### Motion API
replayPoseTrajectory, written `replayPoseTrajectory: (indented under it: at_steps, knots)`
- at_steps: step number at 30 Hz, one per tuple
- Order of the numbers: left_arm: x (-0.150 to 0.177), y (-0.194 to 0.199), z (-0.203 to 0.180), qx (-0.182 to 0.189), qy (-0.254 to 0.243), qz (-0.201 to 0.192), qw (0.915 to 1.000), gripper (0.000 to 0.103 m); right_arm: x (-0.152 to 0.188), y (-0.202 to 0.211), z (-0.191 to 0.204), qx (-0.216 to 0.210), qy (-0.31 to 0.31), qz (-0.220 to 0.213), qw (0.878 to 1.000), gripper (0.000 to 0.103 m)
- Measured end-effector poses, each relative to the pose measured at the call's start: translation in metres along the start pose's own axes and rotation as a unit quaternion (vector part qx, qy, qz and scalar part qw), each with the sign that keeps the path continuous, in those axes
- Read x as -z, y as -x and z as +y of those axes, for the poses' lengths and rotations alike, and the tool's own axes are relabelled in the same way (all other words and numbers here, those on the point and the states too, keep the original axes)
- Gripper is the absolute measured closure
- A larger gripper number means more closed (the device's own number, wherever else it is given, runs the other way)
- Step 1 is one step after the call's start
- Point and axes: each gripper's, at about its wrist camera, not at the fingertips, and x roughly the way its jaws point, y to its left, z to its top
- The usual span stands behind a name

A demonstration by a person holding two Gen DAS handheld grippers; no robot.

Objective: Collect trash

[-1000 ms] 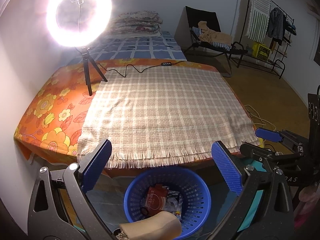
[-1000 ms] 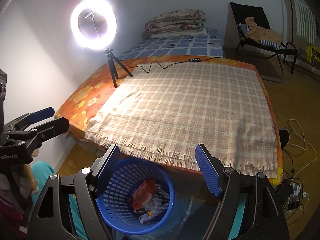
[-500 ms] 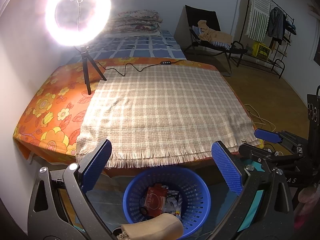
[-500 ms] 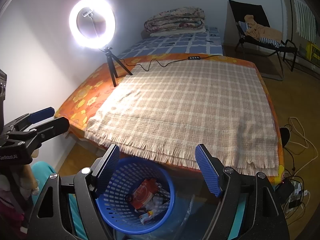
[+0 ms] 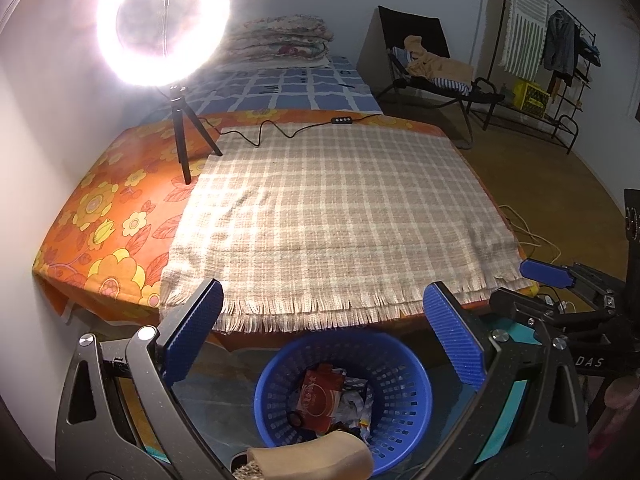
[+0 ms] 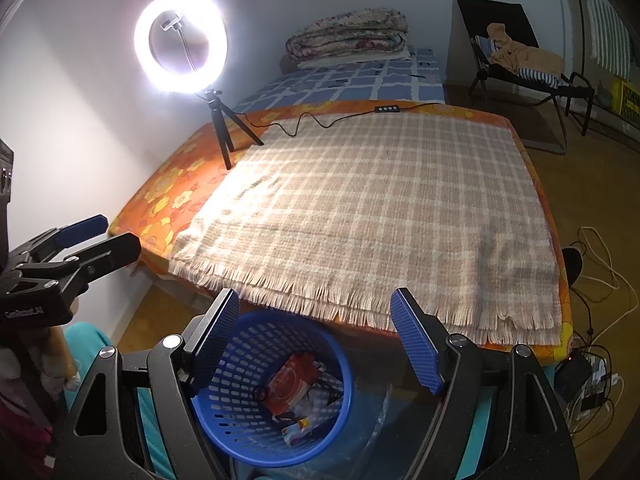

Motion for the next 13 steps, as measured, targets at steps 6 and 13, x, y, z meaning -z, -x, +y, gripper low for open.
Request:
replayPoseTrajectory:
  at_steps: [6,13]
  knots:
    - [-0.001,-0.006,0.003,0.000,0.006,0.006,1.0000,0.001,0.000,-0.006,-0.001,0.000,-0.006,0.005,1.000,0.025]
    - [-0.002,-0.018,0.007,0.003,0.008,0.013,0.9999,0.001,0.001,-0.015,-0.004,0.001,-0.015,0.014,1.000,0.025]
